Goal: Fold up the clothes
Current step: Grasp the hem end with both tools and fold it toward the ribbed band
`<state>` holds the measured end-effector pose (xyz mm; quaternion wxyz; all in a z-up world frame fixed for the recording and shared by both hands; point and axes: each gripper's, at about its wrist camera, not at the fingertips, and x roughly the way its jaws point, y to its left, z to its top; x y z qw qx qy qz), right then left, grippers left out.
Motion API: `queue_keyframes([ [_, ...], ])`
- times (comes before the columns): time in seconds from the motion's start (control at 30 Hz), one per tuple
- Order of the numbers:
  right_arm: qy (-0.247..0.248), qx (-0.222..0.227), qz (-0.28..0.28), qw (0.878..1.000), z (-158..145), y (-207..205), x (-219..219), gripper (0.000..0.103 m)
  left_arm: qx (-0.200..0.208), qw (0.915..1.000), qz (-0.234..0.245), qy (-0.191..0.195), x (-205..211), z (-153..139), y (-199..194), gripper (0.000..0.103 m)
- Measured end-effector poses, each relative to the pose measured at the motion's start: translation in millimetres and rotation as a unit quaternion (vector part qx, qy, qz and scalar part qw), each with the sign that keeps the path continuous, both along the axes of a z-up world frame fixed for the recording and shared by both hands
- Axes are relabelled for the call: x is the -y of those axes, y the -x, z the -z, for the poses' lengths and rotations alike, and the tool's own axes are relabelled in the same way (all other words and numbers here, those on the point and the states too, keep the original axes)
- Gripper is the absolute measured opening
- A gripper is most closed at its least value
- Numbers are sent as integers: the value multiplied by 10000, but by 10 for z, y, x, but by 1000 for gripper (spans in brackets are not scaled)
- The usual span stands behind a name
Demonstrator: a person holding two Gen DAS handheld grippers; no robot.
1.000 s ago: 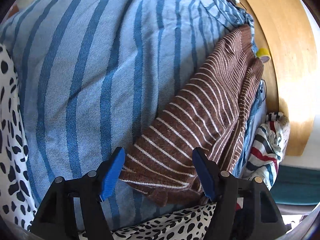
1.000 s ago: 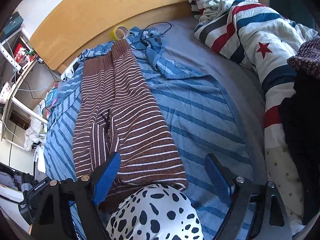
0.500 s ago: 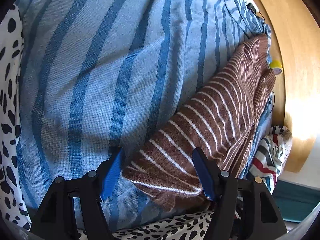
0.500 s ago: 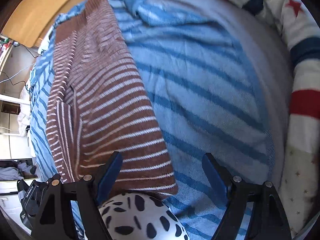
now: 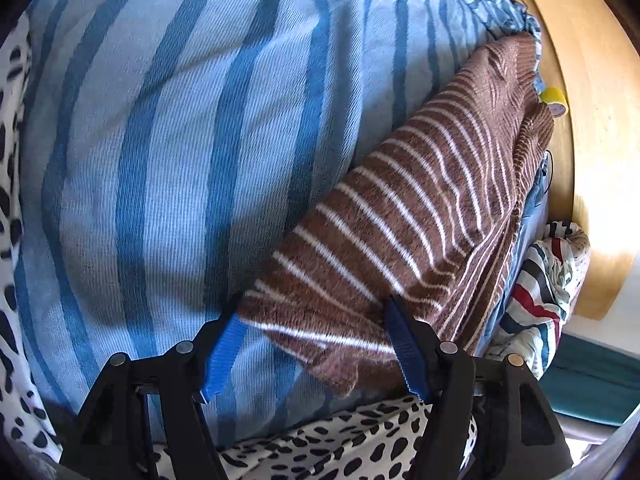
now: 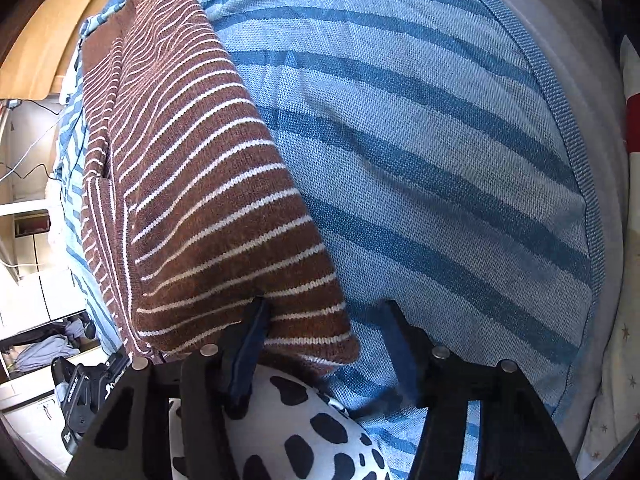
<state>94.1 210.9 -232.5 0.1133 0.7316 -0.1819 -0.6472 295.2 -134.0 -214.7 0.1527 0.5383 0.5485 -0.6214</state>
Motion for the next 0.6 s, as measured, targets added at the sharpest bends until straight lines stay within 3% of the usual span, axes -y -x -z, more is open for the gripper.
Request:
queue_keyframes([
  [0.07, 158, -8, 28, 9999, 1, -5, 19, 30, 15, 10000, 9, -24, -14, 0, 1, 66],
  [0.2, 32, -113, -38, 9999, -129, -36, 99, 20, -98, 9998, 66, -186, -20, -86, 19, 23],
  [0.37, -116, -589, -136, 9981, -533, -39, 236, 19, -561, 9980, 172, -215, 42, -413, 103, 18],
  [0.5, 57, -940, -165, 9954, -880, 46, 322, 18, -1105, 9934, 115, -272, 119, -727, 232, 16],
  [0.6, 101, -1169, -204, 9929, -1148, 178, 444, 18, -1413, 9896, 125, -222, 244, -886, 505, 16],
])
